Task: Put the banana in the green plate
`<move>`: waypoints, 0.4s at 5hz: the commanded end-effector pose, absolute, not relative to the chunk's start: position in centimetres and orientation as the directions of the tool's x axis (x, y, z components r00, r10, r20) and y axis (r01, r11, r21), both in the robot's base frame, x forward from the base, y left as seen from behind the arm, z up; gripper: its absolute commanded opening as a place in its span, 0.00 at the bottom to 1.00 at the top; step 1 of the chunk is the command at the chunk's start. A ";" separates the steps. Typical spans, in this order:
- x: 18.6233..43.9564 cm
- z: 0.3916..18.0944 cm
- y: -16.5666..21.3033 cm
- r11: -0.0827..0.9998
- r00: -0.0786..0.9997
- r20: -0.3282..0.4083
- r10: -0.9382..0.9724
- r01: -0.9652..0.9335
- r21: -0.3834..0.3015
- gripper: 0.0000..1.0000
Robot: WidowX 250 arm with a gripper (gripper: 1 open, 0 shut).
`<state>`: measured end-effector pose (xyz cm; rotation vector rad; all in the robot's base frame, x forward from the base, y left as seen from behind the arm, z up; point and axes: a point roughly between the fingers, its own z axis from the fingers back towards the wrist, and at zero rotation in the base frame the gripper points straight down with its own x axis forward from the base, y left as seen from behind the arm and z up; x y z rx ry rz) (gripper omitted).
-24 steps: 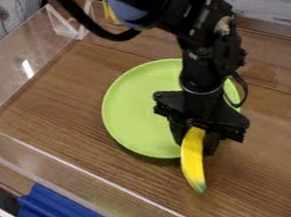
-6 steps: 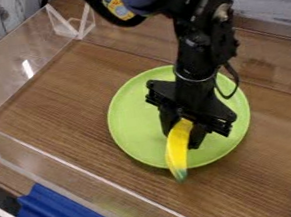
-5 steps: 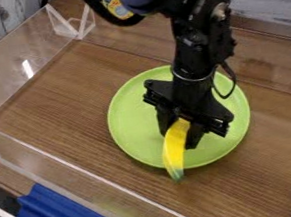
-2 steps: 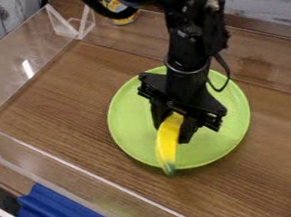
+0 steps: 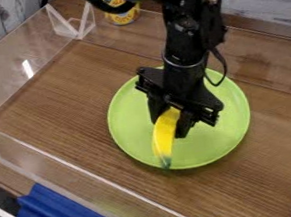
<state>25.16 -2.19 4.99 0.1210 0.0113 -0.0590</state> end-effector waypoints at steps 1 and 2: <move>26.3 7.0 -1.8 0.991 0.996 0.059 -0.065 0.057 0.124 0.00; 26.3 7.2 -1.5 0.989 0.996 0.054 -0.072 0.064 0.130 0.00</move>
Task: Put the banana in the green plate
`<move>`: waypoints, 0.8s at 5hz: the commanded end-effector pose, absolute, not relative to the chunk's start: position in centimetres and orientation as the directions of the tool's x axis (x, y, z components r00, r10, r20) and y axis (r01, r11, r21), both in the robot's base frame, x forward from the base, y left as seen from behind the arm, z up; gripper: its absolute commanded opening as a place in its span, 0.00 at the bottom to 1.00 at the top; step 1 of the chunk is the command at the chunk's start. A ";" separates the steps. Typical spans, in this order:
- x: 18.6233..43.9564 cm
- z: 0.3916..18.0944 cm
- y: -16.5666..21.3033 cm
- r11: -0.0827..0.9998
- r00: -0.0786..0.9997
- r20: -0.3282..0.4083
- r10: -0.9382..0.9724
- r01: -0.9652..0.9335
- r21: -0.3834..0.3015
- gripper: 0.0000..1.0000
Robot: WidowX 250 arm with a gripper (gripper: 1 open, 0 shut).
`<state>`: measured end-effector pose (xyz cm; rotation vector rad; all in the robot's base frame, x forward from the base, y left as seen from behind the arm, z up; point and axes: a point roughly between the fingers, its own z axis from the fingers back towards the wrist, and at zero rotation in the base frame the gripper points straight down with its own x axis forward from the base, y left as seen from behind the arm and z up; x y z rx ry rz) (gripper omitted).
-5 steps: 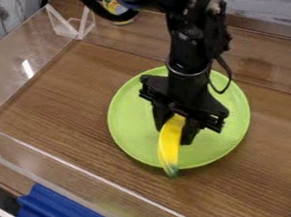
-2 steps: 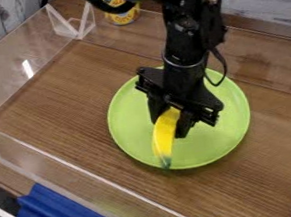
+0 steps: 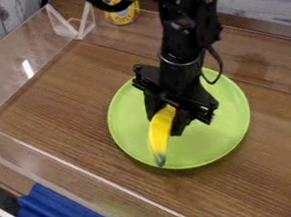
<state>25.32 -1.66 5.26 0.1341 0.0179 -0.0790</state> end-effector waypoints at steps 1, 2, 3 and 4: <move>26.3 7.4 -1.3 0.988 0.996 0.049 -0.078 0.071 0.138 0.00; 26.4 7.7 -1.0 0.986 0.995 0.045 -0.087 0.080 0.147 0.00; 26.4 8.1 -0.6 0.984 0.995 0.041 -0.095 0.088 0.157 0.00; 26.4 8.6 -0.2 0.982 0.994 0.037 -0.101 0.094 0.167 0.00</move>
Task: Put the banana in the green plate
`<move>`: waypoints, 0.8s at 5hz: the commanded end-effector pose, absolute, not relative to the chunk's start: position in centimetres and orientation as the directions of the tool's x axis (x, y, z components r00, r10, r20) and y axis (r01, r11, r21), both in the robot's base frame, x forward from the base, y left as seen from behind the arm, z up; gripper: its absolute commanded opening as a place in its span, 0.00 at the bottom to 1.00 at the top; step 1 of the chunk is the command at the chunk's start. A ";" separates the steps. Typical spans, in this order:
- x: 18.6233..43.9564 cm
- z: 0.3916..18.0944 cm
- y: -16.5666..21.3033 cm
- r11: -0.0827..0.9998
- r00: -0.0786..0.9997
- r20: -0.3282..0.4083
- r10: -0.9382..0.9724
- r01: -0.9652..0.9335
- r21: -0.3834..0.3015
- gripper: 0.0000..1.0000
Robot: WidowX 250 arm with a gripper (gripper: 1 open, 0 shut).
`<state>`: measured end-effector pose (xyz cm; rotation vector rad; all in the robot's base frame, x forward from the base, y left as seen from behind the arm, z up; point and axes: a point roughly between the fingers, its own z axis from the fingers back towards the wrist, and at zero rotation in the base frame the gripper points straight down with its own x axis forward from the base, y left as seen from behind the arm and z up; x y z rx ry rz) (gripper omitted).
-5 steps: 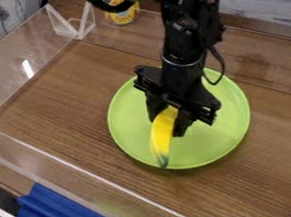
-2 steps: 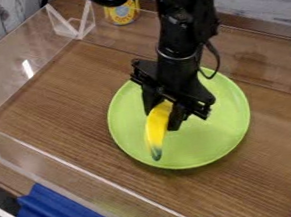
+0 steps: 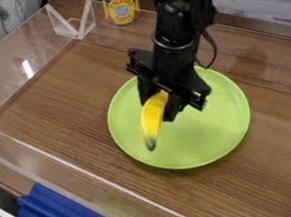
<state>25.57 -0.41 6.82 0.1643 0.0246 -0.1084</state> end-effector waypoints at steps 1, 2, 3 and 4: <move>26.6 8.9 0.3 0.980 0.994 0.035 -0.100 0.092 0.174 0.00; 26.7 9.0 -0.3 0.984 0.994 0.039 -0.097 0.090 0.156 1.00; 26.9 10.0 -0.5 0.986 0.994 0.033 -0.100 0.095 0.137 1.00; 27.2 11.9 -0.7 0.988 0.994 0.038 -0.105 0.099 0.122 1.00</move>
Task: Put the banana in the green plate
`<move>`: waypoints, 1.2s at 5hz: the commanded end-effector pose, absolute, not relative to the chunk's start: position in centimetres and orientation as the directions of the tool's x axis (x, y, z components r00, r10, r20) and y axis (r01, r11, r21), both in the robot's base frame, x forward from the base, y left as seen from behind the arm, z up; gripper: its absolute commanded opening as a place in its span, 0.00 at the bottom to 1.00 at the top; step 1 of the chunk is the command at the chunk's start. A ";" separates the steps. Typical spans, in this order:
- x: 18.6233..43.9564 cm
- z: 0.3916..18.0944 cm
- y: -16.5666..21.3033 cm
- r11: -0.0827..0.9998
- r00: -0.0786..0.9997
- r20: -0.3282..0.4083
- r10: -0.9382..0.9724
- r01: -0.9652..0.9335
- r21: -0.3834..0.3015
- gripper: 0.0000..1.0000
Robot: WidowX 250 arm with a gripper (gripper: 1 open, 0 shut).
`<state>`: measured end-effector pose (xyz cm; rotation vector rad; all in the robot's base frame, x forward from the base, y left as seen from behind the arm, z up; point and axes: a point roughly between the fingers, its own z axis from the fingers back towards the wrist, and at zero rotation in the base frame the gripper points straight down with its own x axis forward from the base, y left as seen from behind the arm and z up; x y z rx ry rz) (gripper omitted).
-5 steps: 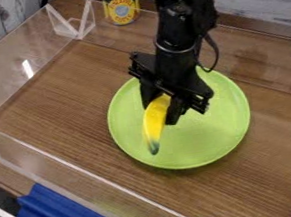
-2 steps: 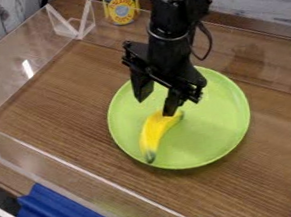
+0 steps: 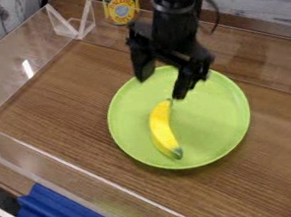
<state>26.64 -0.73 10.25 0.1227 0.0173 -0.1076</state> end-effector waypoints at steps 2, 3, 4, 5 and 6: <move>26.9 17.4 -1.8 0.988 0.993 0.066 -0.096 0.087 0.125 1.00; 26.0 17.3 -2.5 0.983 0.985 0.081 -0.152 0.142 0.119 1.00; 25.6 16.8 -2.7 0.977 0.978 0.091 -0.188 0.177 0.121 1.00; 25.4 16.4 -2.8 0.970 0.970 0.102 -0.223 0.210 0.120 1.00; 25.3 15.9 -3.0 0.965 0.963 0.108 -0.248 0.235 0.120 1.00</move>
